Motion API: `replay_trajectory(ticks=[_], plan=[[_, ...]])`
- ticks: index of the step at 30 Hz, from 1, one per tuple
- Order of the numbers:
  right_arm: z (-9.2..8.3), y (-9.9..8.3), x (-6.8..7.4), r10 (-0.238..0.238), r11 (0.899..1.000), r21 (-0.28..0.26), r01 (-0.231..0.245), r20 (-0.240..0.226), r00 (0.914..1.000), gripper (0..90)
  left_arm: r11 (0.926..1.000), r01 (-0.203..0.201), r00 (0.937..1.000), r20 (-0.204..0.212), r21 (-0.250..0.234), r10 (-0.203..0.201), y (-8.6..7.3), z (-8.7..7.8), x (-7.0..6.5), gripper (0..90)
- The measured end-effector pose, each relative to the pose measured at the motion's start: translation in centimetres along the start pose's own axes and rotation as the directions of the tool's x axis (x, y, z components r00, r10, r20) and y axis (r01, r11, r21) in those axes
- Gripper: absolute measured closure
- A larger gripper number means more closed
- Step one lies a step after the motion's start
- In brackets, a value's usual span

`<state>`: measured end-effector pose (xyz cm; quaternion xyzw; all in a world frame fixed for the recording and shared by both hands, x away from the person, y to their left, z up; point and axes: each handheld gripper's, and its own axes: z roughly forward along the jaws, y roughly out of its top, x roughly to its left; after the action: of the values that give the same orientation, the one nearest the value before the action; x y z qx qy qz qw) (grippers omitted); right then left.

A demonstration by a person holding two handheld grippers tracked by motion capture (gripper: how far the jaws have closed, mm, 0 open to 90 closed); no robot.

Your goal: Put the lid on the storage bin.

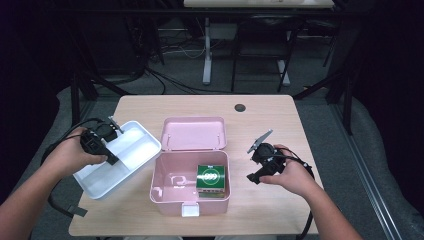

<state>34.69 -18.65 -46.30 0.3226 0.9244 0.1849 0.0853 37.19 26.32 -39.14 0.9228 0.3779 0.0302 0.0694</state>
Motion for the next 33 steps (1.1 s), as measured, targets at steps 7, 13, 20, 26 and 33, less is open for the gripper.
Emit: replay_trajectory(ticks=[7,13,20,26,33], plan=[[0.1,-0.1,0.0,0.003,1.0,0.003,-0.003,0.004,1.0,28.4,0.9996,-0.026,0.9995,0.018,-0.012,0.026,1.3,0.1,-0.9,89.2],[0.1,-0.2,0.0,0.003,1.0,0.003,-0.003,0.003,1.0,28.4,0.9992,-0.036,0.9991,0.022,-0.017,0.037,1.8,0.3,-1.3,89.2],[0.1,-0.2,-0.1,0.003,1.0,0.002,-0.003,0.002,1.0,28.4,0.9957,-0.09,0.9959,0.01,-0.023,0.09,2.7,-0.1,-2.6,89.2],[0.2,-0.3,0.0,0.004,1.0,0.013,-0.004,-0.003,1.0,28.4,0.9879,-0.154,0.988,0.01,-0.022,0.154,3.5,-0.2,-4.0,89.2],[0.2,-0.4,-0.1,0.012,1.0,-0.001,-0.012,0.003,0.9999,28.4,0.9663,-0.257,0.9665,0.004,-0.022,0.257,4.4,-0.4,-5.4,89.2]])
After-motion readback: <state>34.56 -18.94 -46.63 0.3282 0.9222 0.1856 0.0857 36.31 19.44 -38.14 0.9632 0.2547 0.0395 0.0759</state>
